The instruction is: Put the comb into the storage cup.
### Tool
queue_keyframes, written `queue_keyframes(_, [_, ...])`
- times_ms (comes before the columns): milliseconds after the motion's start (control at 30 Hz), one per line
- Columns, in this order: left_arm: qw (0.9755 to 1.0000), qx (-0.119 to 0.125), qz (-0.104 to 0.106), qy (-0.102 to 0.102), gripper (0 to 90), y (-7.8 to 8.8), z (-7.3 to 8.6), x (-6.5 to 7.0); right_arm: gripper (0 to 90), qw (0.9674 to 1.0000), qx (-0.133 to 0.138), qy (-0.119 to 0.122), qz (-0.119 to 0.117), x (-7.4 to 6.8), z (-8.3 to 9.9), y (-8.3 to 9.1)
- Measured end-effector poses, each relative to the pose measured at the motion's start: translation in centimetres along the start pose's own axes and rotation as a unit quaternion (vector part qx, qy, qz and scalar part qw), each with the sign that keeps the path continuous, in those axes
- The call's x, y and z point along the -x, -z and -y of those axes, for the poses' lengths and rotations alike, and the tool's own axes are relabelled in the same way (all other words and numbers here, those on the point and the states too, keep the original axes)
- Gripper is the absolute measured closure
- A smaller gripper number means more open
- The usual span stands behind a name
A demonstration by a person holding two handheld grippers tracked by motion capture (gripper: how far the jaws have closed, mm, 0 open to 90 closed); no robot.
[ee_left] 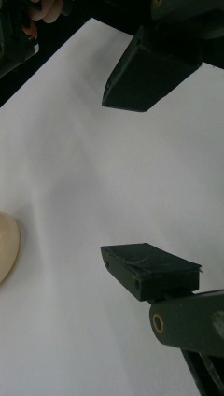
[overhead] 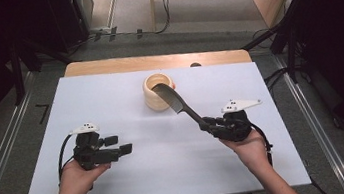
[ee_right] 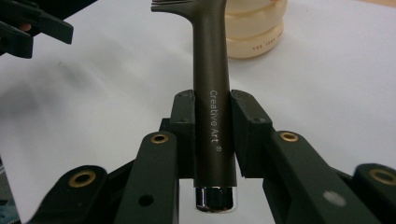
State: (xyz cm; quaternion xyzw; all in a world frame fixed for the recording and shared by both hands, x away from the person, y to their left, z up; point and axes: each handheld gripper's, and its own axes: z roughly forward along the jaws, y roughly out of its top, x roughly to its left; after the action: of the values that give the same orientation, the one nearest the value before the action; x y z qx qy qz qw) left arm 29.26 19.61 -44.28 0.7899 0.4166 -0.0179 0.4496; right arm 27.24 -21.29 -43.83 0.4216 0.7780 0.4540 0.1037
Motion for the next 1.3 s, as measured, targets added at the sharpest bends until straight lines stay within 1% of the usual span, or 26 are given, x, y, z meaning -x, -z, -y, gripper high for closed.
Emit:
queue_keyframes(33, [1.0000, 0.001, -0.001, -0.001, 24.7, 0.0, -0.1, 0.0, 70.3, 1.0000, 0.007, -0.004, -0.001, -0.3, -0.3, -0.2])
queue_keyframes(67, [1.0000, 0.002, -0.004, -0.002, 24.7, 0.1, -0.2, 0.0, 70.3, 1.0000, 0.009, -0.002, 0.000, -0.5, -0.4, -0.3])
queue_keyframes(133, [1.0000, 0.005, -0.006, 0.000, 24.7, 0.1, -0.4, 0.0, 70.3, 0.9999, 0.012, -0.003, -0.001, -0.7, -0.6, -0.5])
queue_keyframes(233, [0.9999, 0.006, -0.010, 0.005, 24.6, 0.2, -0.6, -0.1, 70.3, 0.9999, 0.015, 0.003, 0.001, -1.2, -1.0, -0.9])
queue_keyframes(300, [0.9999, 0.008, -0.013, 0.005, 24.6, 0.3, -0.7, -0.1, 70.3, 0.9999, 0.016, 0.003, 0.000, -1.5, -1.3, -1.2])
queue_keyframes(400, [0.9998, 0.012, -0.013, 0.008, 24.6, 0.4, -0.9, -0.2, 70.3, 0.9998, 0.018, 0.004, 0.006, -2.0, -1.6, -1.7])
queue_keyframes(533, [0.9996, 0.017, -0.020, 0.006, 24.6, 0.4, -1.1, -0.2, 70.3, 0.9993, 0.031, 0.009, 0.017, -2.6, -2.1, -2.5])
queue_keyframes(633, [0.9996, 0.017, -0.020, 0.006, 24.6, 0.4, -1.2, -0.2, 70.3, 0.9993, 0.030, 0.009, 0.019, -2.9, -2.4, -3.3])
queue_keyframes(700, [0.9996, 0.020, -0.019, 0.010, 24.6, 0.3, -1.3, -0.2, 70.3, 0.9994, 0.029, 0.010, 0.017, -3.3, -2.5, -3.9])
queue_keyframes(800, [0.9996, 0.019, -0.018, 0.014, 24.6, 0.4, -1.4, -0.2, 70.3, 0.9993, 0.031, 0.013, 0.013, -3.9, -2.8, -4.8])
queue_keyframes(833, [0.9995, 0.020, -0.014, 0.021, 24.6, 0.4, -1.5, -0.2, 70.3, 0.9993, 0.032, 0.013, 0.014, -4.0, -2.9, -5.0])
queue_keyframes(967, [0.9993, 0.021, -0.009, 0.031, 24.7, 0.4, -1.7, -0.3, 70.3, 0.9992, 0.033, 0.019, 0.012, -4.8, -3.3, -6.3])
queue_keyframes(1033, [0.9990, 0.023, -0.011, 0.037, 25.0, 0.5, -1.8, -0.3, 70.3, 0.9991, 0.033, 0.023, 0.013, -5.3, -3.6, -6.9])
queue_keyframes(1067, [0.9990, 0.025, -0.012, 0.036, 26.2, 0.5, -1.9, -0.3, 70.3, 0.9990, 0.034, 0.025, 0.014, -5.4, -3.7, -7.2])
queue_keyframes(1167, [0.9987, 0.030, -0.013, 0.040, 26.2, 0.5, -2.1, -0.3, 70.3, 0.9990, 0.035, 0.024, 0.011, -5.9, -3.9, -8.0])
queue_keyframes(1300, [0.9977, 0.042, -0.019, 0.050, 26.2, 0.5, -2.4, -0.4, 70.3, 0.9989, 0.036, 0.026, 0.011, -6.5, -4.2, -9.0])
